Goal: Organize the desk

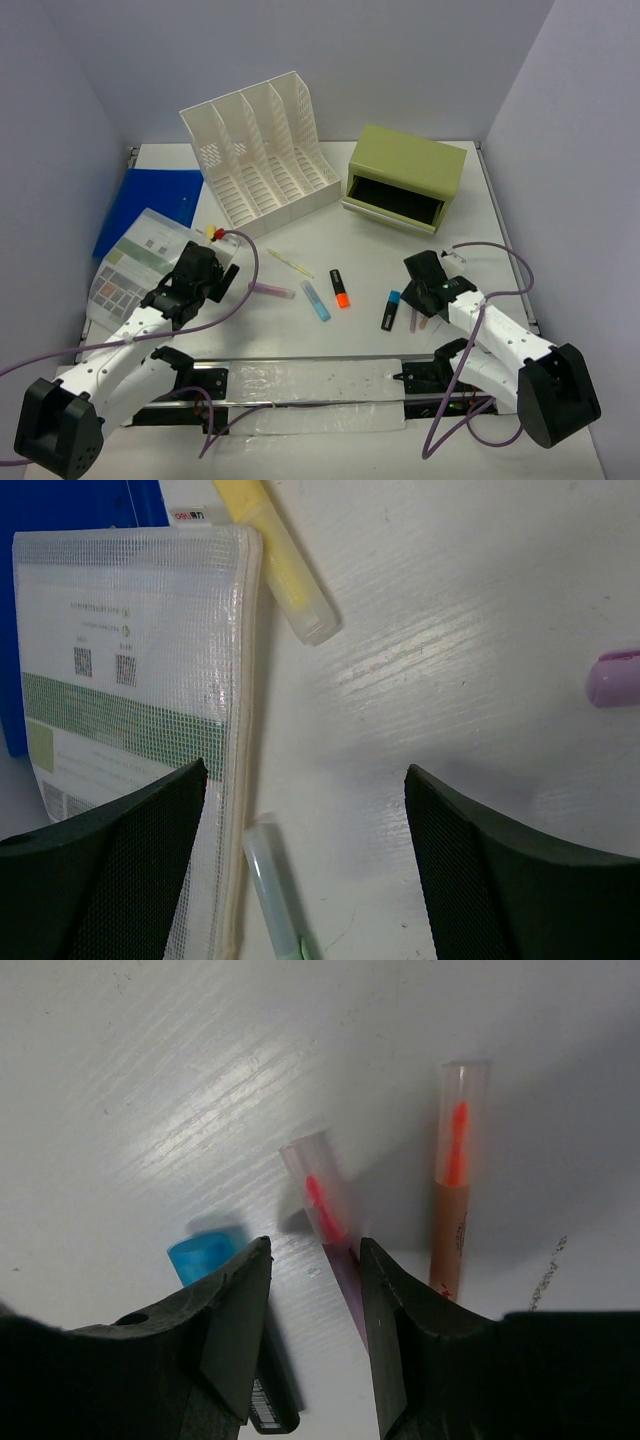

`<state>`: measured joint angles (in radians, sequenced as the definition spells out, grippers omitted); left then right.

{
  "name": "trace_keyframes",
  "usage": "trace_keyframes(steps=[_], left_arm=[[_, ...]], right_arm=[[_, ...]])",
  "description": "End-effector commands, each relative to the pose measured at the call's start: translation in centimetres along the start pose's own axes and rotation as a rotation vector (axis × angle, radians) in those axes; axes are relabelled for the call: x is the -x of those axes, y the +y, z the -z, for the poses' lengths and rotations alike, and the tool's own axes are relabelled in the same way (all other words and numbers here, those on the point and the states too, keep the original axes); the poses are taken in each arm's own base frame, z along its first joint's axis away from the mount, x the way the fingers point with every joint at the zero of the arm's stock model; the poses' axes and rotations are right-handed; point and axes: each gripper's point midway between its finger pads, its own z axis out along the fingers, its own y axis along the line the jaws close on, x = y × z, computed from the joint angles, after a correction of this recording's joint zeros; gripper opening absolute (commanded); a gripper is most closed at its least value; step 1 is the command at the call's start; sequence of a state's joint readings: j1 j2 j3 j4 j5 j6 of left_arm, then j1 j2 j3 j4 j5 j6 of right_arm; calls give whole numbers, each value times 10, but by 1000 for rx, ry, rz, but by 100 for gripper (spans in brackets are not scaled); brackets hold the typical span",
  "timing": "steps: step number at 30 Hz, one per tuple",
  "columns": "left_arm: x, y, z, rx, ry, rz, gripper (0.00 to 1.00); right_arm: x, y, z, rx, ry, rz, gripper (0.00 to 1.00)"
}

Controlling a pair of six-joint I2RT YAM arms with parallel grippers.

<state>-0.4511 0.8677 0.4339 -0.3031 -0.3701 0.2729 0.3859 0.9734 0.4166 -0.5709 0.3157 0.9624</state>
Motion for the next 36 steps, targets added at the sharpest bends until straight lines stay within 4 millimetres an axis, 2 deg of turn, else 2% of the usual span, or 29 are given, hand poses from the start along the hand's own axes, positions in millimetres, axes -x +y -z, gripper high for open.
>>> trace_keyframes(steps=[1,6,7,12,14,17,24,26,27,33,36], left_arm=[[19,3,3,-2,-56,32,87],[21,5,4,5,-57,35,86],[20,5,4,5,-54,34,86],[22,5,4,4,-55,37,86],[23,5,4,3,-56,36,86],[24,6,4,6,-56,35,86],[22,6,4,9,-51,35,86],[22,6,4,9,-51,36,86],[23,6,4,9,-52,35,86],[22,8,4,15,-48,35,86],[22,7,3,15,-47,36,86]], right_arm=[[6,9,-1,36,-27,-11,48],[-4,15,-6,57,31,38,45],[-7,15,-8,55,42,47,42],[-9,17,-9,55,62,82,39],[-10,18,-10,58,64,94,32],[-12,19,-12,54,71,116,15],[-15,22,-14,55,91,167,10],[-15,24,-13,62,88,172,3],[-16,25,-13,72,87,180,0],[-15,43,5,140,18,272,0],[-3,53,20,143,-66,309,0]])
